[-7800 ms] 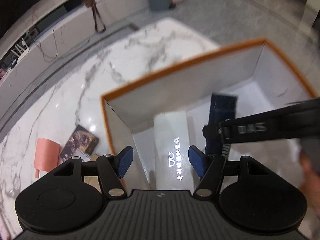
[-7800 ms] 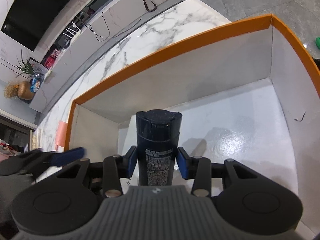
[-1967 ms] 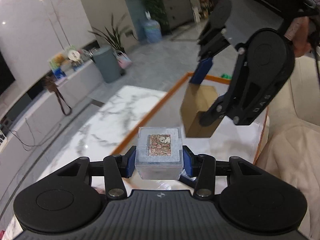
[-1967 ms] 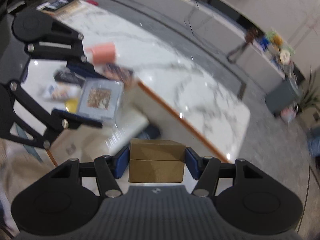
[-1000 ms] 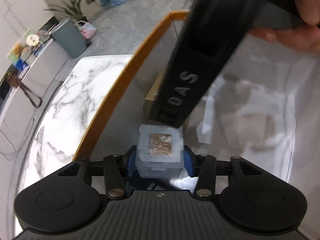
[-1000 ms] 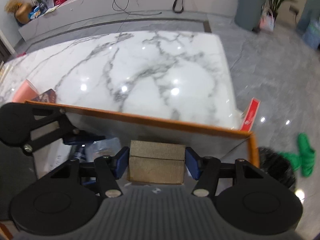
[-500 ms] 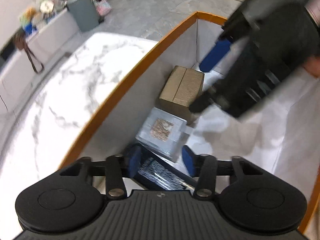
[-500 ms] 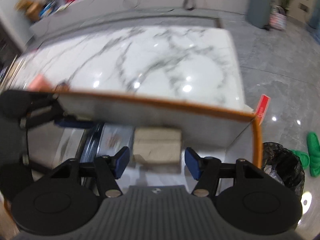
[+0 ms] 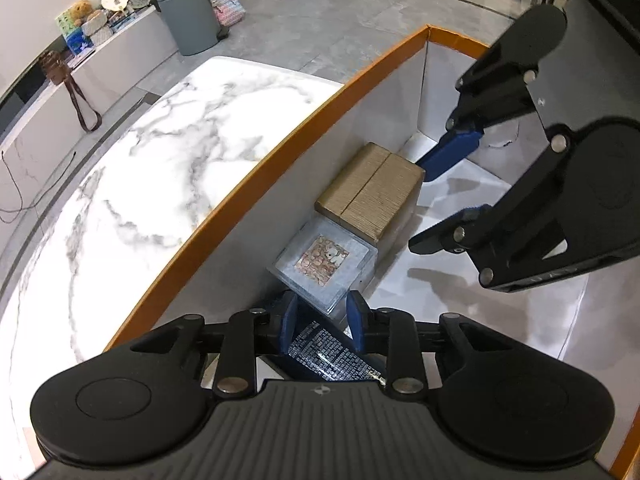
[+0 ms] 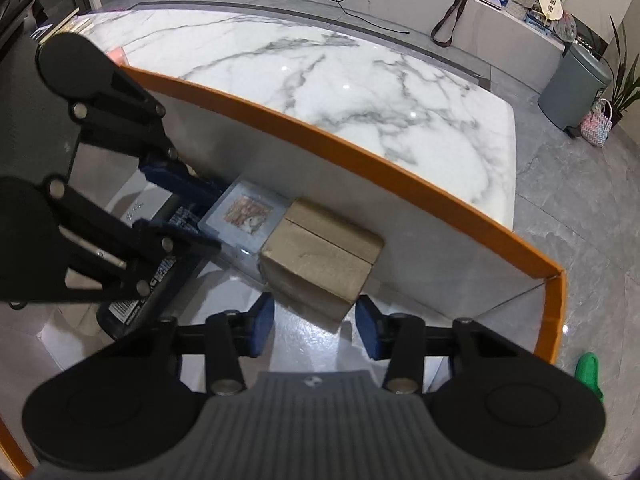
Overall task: Organize rigid objects
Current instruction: 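Open both tools to release the two boxes inside the orange box, then withdraw both tools from the orange box back over the table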
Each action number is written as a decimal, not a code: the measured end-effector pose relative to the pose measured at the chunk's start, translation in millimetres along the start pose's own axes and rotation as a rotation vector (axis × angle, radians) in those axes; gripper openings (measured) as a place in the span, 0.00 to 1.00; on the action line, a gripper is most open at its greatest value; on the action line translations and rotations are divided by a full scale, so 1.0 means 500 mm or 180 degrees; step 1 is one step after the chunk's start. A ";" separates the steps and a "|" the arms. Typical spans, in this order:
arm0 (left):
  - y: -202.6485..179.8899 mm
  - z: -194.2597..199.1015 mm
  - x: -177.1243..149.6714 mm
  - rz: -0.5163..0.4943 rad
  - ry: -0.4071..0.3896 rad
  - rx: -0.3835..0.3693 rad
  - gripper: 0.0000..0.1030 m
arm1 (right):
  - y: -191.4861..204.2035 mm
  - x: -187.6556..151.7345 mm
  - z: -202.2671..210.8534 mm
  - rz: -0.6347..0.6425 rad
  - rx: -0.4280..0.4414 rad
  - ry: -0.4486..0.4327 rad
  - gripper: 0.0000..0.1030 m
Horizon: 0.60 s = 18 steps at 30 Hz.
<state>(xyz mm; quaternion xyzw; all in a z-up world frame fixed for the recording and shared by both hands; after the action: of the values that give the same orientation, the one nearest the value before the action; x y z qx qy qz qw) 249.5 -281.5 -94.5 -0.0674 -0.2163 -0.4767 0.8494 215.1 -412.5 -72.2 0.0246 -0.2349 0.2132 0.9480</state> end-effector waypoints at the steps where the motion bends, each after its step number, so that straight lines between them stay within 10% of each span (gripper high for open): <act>1: -0.002 -0.001 0.000 0.0006 -0.0002 0.0017 0.34 | -0.002 -0.001 -0.001 -0.0019 0.0001 -0.0001 0.42; 18: -0.007 0.192 -0.056 0.0125 -0.0460 0.0059 0.34 | 0.104 0.044 0.148 0.0139 -0.0193 -0.0217 0.53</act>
<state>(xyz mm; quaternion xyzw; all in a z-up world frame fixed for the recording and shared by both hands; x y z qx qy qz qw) 204.9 -230.7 -20.8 -0.0981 -0.2801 -0.4517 0.8413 179.0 -367.4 0.9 -0.0020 -0.2739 0.2257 0.9349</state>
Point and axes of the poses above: each gripper's, at about its wrist camera, not at the fingertips, and z roughly against the way its jaws point, y to its left, x to its top, the point moved 3 cm from there along -z, roughly the way its jaws point, and after that the axes turned 5 degrees about z, right-handed, at the moved point
